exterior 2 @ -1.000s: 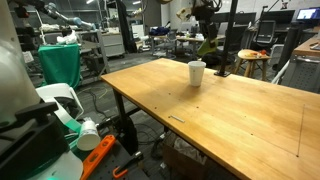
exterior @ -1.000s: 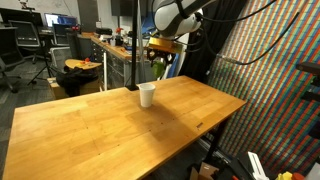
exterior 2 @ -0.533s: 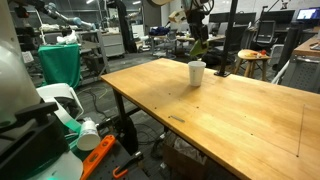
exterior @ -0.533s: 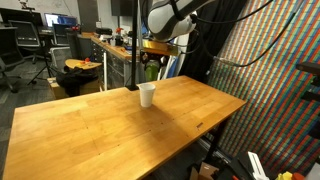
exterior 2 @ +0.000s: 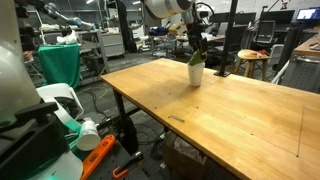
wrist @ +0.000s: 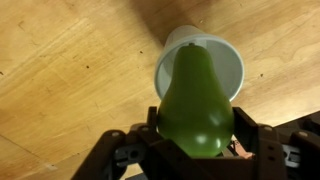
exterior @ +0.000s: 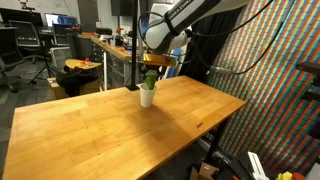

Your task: Put the green object in the white paper cup

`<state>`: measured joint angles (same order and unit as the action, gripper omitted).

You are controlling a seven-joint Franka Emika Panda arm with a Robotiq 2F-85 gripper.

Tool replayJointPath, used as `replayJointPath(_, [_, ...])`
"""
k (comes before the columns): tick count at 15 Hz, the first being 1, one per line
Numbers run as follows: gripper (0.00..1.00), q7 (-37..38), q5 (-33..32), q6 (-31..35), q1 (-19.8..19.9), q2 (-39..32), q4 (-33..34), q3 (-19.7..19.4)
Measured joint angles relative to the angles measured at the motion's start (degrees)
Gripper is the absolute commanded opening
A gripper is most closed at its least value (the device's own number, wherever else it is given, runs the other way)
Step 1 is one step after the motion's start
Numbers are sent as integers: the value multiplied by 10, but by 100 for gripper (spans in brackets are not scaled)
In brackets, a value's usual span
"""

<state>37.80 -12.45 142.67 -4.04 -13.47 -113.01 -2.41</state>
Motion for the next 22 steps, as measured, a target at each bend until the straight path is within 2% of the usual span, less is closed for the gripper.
replayJointPath(3, [49, 0, -8, 29, -1, -25, 11, -3])
replayJointPath(4, [93, 0, -9, 35, -2, -32, 16, -5])
replayJointPath(5, [94, 0, -9, 40, -3, -37, 20, -7])
replayJointPath(6, [100, 0, -9, 41, -4, -42, 24, -9])
replayJointPath(15, [100, 10, -10, 79, -23, -47, 29, -32])
replayJointPath(22, [100, 106, -72, 77, -39, 3, 14, -71])
